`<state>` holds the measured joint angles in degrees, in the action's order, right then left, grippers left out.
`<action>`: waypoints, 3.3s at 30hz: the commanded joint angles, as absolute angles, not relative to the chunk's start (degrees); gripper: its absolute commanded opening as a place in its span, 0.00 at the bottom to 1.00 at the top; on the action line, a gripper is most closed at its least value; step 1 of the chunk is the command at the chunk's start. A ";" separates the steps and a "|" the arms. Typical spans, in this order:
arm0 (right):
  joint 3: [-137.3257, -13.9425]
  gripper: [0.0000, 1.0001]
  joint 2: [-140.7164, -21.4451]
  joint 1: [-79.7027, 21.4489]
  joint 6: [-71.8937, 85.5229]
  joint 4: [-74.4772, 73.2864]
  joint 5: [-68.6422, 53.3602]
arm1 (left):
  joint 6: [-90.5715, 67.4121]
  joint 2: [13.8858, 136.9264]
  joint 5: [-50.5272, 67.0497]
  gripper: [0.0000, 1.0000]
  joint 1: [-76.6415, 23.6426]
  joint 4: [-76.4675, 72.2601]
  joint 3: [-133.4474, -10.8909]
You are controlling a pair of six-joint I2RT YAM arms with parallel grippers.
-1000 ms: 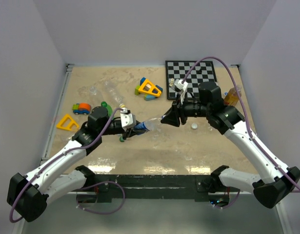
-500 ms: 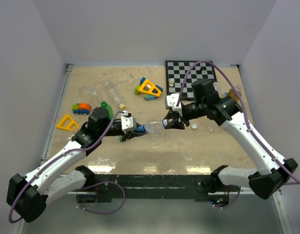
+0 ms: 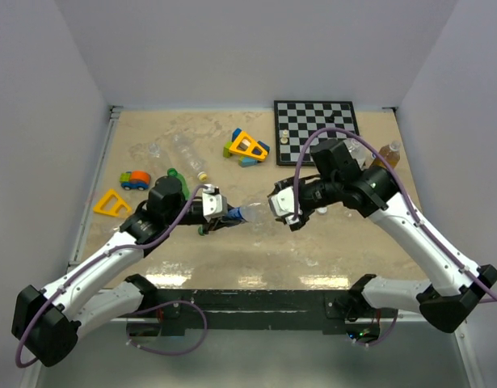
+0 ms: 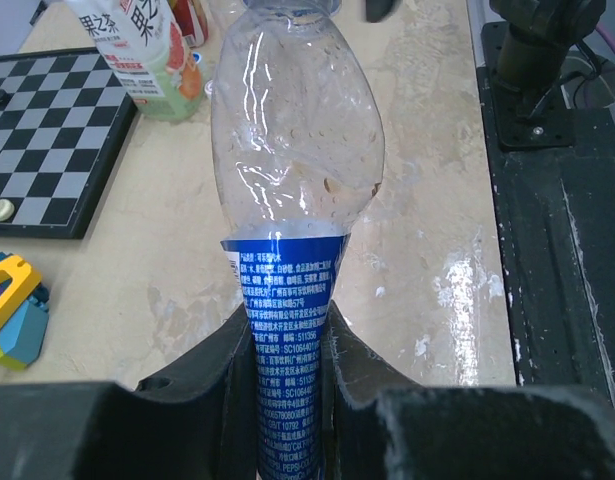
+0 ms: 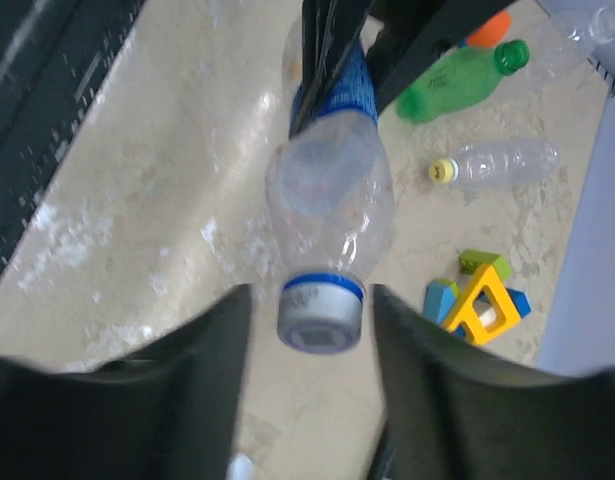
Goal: Unscrew the bottle caps
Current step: Unscrew the bottle cap from the plastic bottle.
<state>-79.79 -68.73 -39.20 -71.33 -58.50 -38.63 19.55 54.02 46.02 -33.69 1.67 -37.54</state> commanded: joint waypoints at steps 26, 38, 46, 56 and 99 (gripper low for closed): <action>-71.19 0.27 -63.89 -31.46 -5.27 -33.31 -44.03 | 18.10 51.42 42.89 0.00 -33.40 -3.52 -36.74; -82.52 0.00 -68.99 -31.81 -71.61 -70.17 -58.35 | 19.51 52.11 44.29 0.00 -33.22 -2.02 -37.44; -77.08 0.00 -64.95 -35.95 -93.98 -59.01 -42.10 | 19.95 54.49 47.81 0.00 -33.22 -0.18 -38.14; -77.25 0.84 -60.83 -33.76 -53.30 -48.61 -49.82 | 19.34 53.97 46.23 0.00 -33.22 -0.61 -37.18; -66.88 0.45 -60.38 -28.04 -3.34 -32.34 -46.40 | 17.32 53.26 44.38 0.00 -33.31 -2.46 -36.12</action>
<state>-64.90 -60.38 -28.42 -2.72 -32.93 -43.20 17.56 54.06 43.86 -33.50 0.08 -36.62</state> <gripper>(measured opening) 0.511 0.265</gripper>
